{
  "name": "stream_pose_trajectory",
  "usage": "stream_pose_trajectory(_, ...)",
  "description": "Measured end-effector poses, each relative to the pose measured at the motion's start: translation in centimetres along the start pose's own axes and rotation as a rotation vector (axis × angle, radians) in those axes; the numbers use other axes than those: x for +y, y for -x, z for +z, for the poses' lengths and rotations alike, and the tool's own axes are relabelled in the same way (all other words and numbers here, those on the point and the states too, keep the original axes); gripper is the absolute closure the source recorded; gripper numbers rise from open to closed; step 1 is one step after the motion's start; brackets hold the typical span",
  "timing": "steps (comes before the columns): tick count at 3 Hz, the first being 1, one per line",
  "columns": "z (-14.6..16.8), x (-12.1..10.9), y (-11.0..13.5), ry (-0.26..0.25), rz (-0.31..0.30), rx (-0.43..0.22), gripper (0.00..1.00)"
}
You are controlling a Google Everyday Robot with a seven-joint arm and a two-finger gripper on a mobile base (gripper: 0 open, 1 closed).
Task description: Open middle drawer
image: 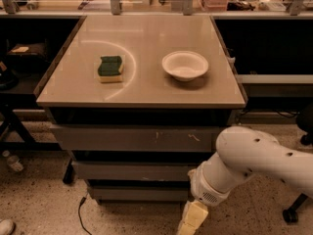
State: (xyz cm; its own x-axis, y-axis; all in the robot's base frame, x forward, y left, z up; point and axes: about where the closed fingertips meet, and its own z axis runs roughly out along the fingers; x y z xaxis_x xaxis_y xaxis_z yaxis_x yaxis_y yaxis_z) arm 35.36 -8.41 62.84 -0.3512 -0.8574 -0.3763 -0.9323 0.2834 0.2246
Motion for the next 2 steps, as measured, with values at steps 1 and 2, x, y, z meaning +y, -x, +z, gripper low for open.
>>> stream_pose_trajectory(1, 4.28, -1.04, 0.32, 0.027, 0.014, -0.005, 0.00)
stream_pose_trajectory(2, 4.71, -1.17, 0.41, 0.031, 0.017, -0.009, 0.00)
